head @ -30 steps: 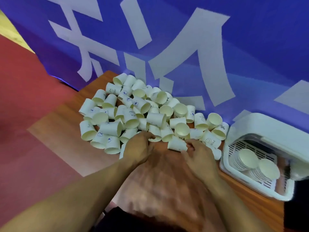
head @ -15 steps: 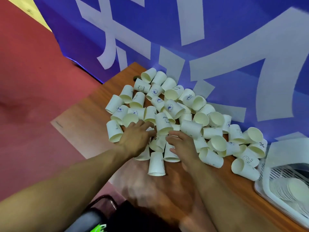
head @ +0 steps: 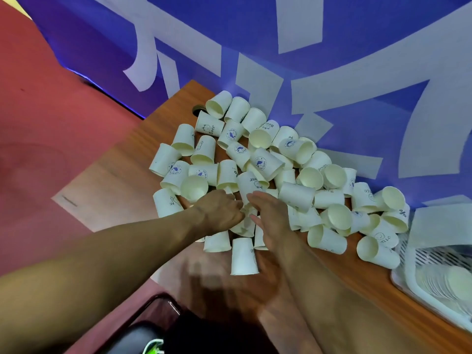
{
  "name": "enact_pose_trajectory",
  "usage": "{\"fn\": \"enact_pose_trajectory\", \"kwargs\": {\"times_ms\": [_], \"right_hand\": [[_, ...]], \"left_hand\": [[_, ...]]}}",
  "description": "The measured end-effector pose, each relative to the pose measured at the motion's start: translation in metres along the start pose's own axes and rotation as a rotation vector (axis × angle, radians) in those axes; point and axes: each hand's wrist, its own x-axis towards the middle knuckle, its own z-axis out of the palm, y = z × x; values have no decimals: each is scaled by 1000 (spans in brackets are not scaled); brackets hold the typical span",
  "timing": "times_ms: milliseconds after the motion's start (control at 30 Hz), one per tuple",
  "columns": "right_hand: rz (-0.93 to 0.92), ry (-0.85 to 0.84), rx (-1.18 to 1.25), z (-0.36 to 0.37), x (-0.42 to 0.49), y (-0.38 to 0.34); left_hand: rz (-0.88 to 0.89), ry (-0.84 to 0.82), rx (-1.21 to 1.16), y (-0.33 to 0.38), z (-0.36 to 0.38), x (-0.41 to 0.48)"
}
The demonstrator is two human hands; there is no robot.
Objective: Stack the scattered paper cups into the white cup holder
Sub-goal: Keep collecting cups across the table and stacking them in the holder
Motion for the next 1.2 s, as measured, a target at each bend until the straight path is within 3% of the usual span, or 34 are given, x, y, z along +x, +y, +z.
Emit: {"fn": "enact_pose_trajectory", "kwargs": {"times_ms": [300, 500, 667, 900, 1200], "right_hand": [[-210, 224, -76, -29, -17, -8], [-429, 335, -149, -77, -43, -20], [-560, 408, -161, -138, -77, -19], [-694, 578, -189, -252, -113, -2], [-860, 832, -486, -405, -139, 8]], "left_hand": [[-15, -74, 70, -2, -26, 8], [-57, 25, 78, 21, -67, 12], [-84, 198, -10, 65, -99, 30], [-54, 579, -37, 152, -141, 89], [41, 683, -195, 274, -193, 183]]}}
